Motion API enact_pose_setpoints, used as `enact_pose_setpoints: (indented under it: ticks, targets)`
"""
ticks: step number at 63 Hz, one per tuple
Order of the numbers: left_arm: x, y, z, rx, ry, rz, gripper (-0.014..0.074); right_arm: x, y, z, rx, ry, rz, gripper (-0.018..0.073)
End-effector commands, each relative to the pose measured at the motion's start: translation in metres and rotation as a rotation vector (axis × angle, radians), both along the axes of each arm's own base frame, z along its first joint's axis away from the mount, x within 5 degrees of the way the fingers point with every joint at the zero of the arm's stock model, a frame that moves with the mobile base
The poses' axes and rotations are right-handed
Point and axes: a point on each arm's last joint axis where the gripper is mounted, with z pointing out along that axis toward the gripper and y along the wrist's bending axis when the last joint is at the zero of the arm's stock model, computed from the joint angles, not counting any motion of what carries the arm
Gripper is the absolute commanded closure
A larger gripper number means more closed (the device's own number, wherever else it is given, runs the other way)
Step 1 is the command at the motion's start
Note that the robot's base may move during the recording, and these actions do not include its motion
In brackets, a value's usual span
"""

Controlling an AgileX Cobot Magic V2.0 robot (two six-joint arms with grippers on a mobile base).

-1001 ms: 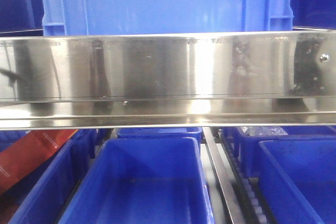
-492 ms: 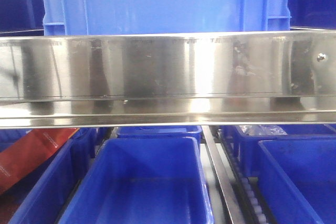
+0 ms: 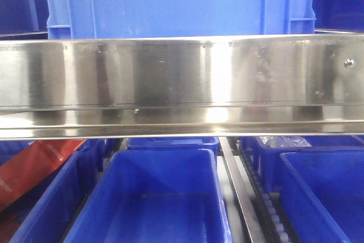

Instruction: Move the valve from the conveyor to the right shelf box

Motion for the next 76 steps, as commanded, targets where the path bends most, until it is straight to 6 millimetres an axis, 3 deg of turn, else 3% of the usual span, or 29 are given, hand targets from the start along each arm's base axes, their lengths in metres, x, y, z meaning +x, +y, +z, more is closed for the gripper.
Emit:
enact_pose_setpoints:
  ticks: [1,11,24,30,76]
  targets:
    - [-0.021,0.006,-0.018,-0.056,-0.074,0.005,0.0707,-0.017,-0.009,-0.015,0.013,-0.058,-0.01,0.0715]
    - [-0.049,0.015,-0.059,-0.081,-0.118,0.004,0.0707,-0.039,-0.02,-0.05,0.018,-0.067,-0.01,0.0715]
    - [-0.062,0.018,-0.093,-0.093,-0.157,0.007,0.0707,-0.051,-0.026,-0.08,0.036,-0.104,-0.016,0.0715]
    - [-0.063,0.019,-0.097,-0.101,-0.181,0.01,0.0707,-0.051,-0.025,-0.089,0.03,-0.09,-0.016,0.0715]
    - [-0.064,0.019,-0.097,-0.103,-0.186,0.01,0.0707,-0.05,-0.026,-0.088,0.037,-0.104,-0.018,0.0715]
